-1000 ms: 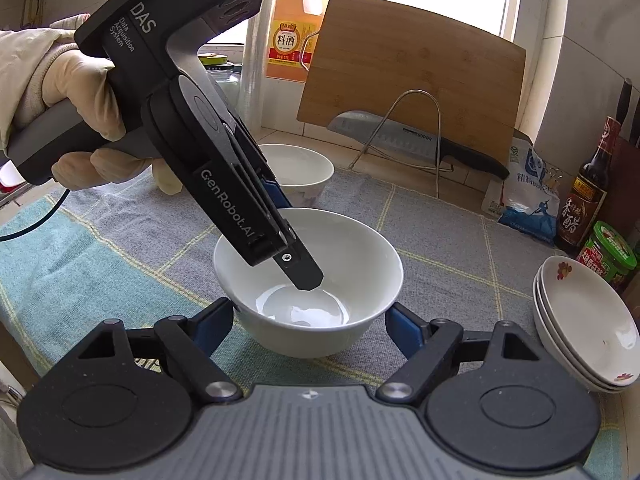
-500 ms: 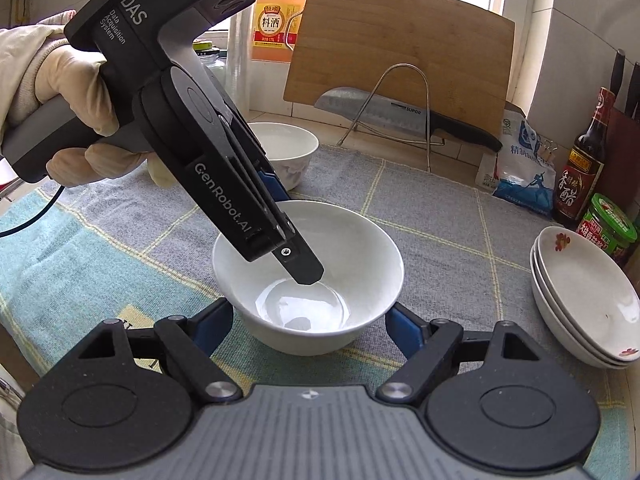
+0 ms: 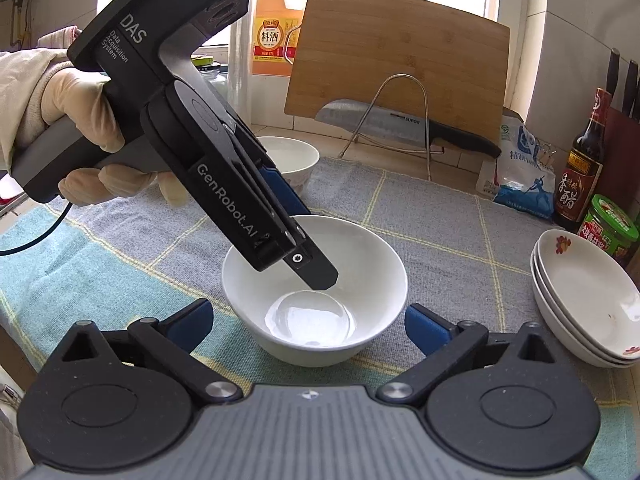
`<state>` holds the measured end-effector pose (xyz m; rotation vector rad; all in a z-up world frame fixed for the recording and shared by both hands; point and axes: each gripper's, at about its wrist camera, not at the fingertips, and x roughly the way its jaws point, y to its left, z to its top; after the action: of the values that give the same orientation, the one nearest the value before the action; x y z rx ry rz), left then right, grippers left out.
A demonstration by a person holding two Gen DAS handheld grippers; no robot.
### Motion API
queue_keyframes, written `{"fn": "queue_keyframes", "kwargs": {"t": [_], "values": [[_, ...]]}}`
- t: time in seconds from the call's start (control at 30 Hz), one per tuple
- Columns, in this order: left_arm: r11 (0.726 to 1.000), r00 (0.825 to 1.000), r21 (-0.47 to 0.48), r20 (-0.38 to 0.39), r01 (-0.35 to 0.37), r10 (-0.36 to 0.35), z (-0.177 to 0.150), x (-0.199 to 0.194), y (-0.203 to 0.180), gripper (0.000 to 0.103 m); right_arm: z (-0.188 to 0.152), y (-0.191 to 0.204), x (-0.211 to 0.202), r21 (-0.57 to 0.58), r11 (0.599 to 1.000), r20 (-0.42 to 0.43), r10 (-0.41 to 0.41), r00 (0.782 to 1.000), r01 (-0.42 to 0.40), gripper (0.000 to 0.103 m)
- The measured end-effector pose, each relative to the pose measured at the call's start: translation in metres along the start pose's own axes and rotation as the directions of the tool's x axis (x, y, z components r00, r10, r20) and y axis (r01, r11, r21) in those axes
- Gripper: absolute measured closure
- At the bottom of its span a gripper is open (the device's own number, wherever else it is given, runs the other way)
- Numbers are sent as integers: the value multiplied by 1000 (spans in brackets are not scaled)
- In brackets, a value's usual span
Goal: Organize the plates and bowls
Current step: 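Lift and carry the white bowl with the left tool toward another bowl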
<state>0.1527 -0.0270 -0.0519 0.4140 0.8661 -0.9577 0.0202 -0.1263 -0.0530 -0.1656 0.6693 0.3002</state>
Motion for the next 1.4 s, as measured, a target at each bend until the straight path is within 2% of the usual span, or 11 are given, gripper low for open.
{"fn": "queue_keyframes", "kwargs": {"t": [0.2,0.4,0.6,0.83,1.03,1.17,1.4], "values": [[998,994,-31,90,-57,60,-10,-27,0,15,5,2,-5,-15,1000,-21,-1,1000,0,0],[984,975,-84,141,-158,169,-29,-51,0,14,13,3,-2,-41,999,-60,-27,998,25,0],[946,945,-206,162,-249,284,-52,-66,9,14,24,4,-3,-72,997,-35,2,999,-4,0],[893,926,-360,154,-271,344,-72,-66,25,12,40,4,5,-110,993,-37,28,999,-32,0],[839,897,-446,154,-311,415,-78,-61,31,12,58,-1,18,-137,988,-58,60,997,-67,0],[810,873,-462,137,-361,467,-76,-53,32,12,71,-6,29,-144,984,-83,94,992,-105,0],[788,842,-432,108,-438,528,-69,-38,34,12,97,-23,51,-127,983,-104,121,987,-134,0]]}}
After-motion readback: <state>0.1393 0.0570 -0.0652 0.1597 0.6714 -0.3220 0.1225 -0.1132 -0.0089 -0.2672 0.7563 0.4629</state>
